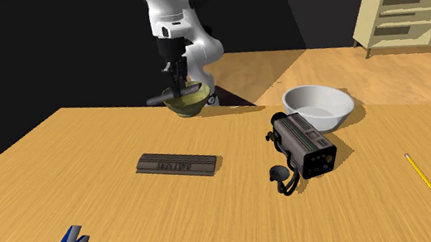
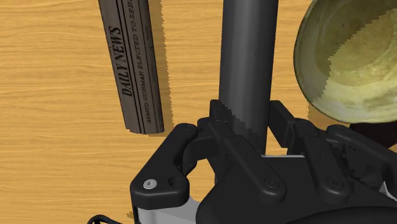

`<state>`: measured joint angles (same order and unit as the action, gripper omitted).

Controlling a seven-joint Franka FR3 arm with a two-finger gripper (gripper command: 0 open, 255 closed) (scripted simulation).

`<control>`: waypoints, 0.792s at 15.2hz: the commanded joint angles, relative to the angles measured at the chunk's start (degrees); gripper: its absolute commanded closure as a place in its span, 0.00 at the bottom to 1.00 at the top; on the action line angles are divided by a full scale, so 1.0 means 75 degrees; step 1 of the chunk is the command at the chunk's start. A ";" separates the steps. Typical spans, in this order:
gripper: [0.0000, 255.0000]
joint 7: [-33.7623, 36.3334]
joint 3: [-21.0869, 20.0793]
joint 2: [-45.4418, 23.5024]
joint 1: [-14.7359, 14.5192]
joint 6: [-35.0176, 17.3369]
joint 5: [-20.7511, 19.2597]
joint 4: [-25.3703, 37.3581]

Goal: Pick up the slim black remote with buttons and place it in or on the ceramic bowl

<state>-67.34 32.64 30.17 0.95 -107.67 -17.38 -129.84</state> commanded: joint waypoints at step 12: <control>1.00 0.0847 -0.1549 0.3984 0.1136 0.1489 -0.0335 -0.2767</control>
<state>-61.15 21.61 58.15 8.96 -97.38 -19.94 -149.41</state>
